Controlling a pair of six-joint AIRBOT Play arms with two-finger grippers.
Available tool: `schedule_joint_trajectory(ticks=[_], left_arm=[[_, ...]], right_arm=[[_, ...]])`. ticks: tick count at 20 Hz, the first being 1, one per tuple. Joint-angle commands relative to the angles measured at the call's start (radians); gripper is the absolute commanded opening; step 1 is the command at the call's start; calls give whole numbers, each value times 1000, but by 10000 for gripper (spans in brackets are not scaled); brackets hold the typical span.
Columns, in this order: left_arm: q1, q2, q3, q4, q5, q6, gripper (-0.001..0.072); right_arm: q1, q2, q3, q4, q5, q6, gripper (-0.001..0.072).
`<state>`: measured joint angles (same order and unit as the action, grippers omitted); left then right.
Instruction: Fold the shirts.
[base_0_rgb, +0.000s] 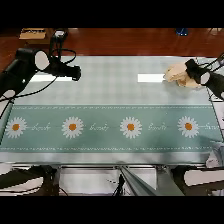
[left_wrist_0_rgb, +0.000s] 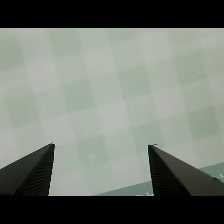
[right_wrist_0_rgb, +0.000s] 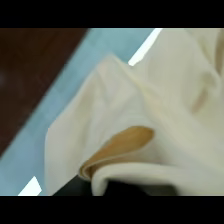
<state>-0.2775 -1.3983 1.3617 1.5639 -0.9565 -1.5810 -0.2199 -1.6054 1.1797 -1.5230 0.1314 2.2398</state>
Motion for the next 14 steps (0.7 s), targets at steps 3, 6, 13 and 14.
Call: schedule_joint_trajectory(ticks=[3,6,13,14], left_arm=[[1,35,177,0,-150,55,720],[1,95,342,0,-270,54,720],[1,361,480,-1,-475,39,720],[1,389,480,-1,-510,38,720]], right_arm=[[21,355,2,-12,-72,-115,25],[65,628,2,-27,-56,-221,24],[117,1071,2,-31,345,-348,25],[117,1099,2,-29,435,-381,24]])
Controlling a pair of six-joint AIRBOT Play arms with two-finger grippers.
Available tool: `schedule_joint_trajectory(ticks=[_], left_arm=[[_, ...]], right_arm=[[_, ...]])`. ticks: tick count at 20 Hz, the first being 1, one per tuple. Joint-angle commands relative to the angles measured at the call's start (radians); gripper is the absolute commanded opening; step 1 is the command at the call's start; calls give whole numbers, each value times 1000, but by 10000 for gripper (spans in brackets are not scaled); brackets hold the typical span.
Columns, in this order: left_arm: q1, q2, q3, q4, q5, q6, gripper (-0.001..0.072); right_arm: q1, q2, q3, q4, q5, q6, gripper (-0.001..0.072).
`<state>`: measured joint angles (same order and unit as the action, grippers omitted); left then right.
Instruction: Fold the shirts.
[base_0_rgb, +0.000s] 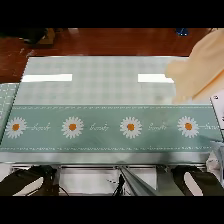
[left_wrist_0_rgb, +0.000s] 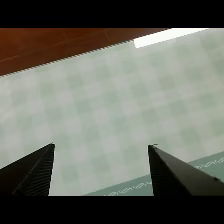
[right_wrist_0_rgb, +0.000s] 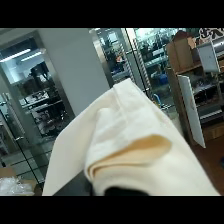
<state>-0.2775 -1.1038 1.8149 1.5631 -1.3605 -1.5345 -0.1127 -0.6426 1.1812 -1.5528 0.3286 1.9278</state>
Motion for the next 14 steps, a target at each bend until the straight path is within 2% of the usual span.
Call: schedule_joint_trajectory(ticks=[1,3,8,10,14], left_arm=[[1,116,27,0,-142,-8,720],[1,132,27,0,-196,-8,720],[1,128,-39,0,-232,-7,720],[1,127,-93,0,-231,-7,720],[1,128,-229,0,-231,-7,720]], right_arm=[[10,150,0,10,315,-113,25],[10,142,0,105,432,-214,24],[16,-46,0,746,636,-473,24],[114,-146,0,769,640,-501,24],[469,-389,0,626,558,-486,24]])
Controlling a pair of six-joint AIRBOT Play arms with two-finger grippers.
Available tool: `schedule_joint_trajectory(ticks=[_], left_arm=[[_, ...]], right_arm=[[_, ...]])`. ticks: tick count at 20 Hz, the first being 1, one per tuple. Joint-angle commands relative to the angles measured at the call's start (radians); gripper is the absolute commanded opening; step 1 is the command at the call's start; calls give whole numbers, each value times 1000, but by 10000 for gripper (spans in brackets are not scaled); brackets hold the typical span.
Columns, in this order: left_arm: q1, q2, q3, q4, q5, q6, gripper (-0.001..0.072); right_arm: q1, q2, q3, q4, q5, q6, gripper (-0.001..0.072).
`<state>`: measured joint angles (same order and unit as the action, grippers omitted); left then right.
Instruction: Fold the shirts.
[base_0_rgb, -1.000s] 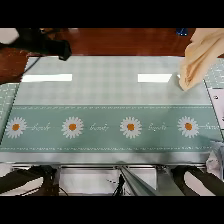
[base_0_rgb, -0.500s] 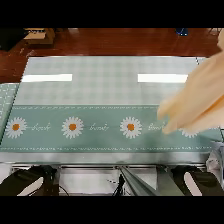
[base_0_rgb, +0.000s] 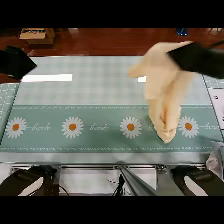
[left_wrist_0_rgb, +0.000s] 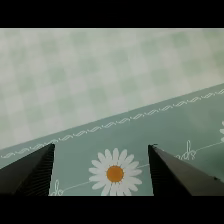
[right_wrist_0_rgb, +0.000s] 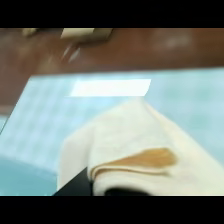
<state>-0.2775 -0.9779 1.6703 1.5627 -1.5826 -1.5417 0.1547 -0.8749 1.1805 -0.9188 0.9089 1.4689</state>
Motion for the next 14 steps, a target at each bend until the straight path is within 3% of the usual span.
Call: schedule_joint_trajectory(ticks=[1,5,8,9,10,11,14], left_arm=[[1,2,-118,0,-9,0,720],[1,2,-261,0,-8,0,720],[1,2,-372,0,-5,1,720],[1,2,-407,0,2,1,720],[1,2,-444,0,18,0,720],[1,2,-479,0,37,0,720],[1,1,-589,-30,108,0,720]], right_arm=[[288,-230,0,-10,-74,-26,25],[508,-472,0,-3,-282,39,24],[552,-578,0,3,-319,48,30],[547,-589,0,2,-319,47,118],[534,-587,1,0,-318,43,277],[513,-576,1,-1,-311,35,390],[388,-494,1,-51,-187,-22,462]])
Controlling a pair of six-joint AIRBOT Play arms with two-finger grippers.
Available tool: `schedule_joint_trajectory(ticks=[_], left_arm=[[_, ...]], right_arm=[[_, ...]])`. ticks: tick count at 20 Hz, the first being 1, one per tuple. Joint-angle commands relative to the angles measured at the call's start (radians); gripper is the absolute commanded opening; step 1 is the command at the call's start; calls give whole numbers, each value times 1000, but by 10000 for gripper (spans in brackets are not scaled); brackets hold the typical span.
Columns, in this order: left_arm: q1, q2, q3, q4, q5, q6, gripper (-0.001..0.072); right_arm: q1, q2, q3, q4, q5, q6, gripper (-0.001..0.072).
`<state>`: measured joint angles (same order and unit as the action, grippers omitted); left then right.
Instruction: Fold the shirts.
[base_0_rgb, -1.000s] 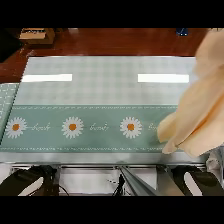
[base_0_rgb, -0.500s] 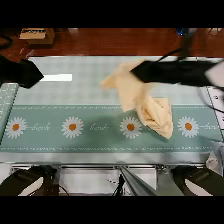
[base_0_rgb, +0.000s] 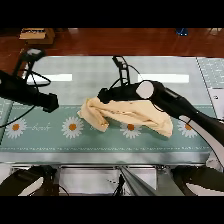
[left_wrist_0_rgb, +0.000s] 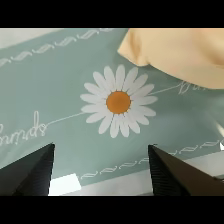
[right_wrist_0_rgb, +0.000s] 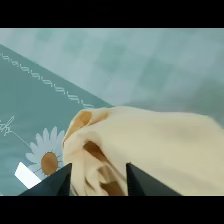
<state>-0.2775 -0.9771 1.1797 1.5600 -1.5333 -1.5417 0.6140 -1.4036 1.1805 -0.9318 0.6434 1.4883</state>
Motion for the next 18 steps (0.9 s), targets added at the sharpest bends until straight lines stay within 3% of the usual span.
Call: schedule_joint_trajectory(ticks=[1,5,7,10,13,15,18], left_arm=[[1,0,-140,-56,84,0,720],[1,-2,-324,-232,227,1,720],[1,-3,-414,-370,307,16,720],[1,-8,-531,-549,433,22,720],[-5,-56,-581,-696,497,85,720],[-23,-93,-581,-781,550,131,720],[-64,-165,-581,-846,629,146,720]], right_arm=[[-129,76,0,-92,154,-61,472],[-383,223,0,-451,439,-61,474],[-537,265,0,-522,519,-77,477],[-799,279,-1,-405,575,-137,540],[-1020,279,-27,-198,596,-193,546],[-1115,279,-55,-104,600,-212,546],[-1154,279,-82,-79,600,-230,546]])
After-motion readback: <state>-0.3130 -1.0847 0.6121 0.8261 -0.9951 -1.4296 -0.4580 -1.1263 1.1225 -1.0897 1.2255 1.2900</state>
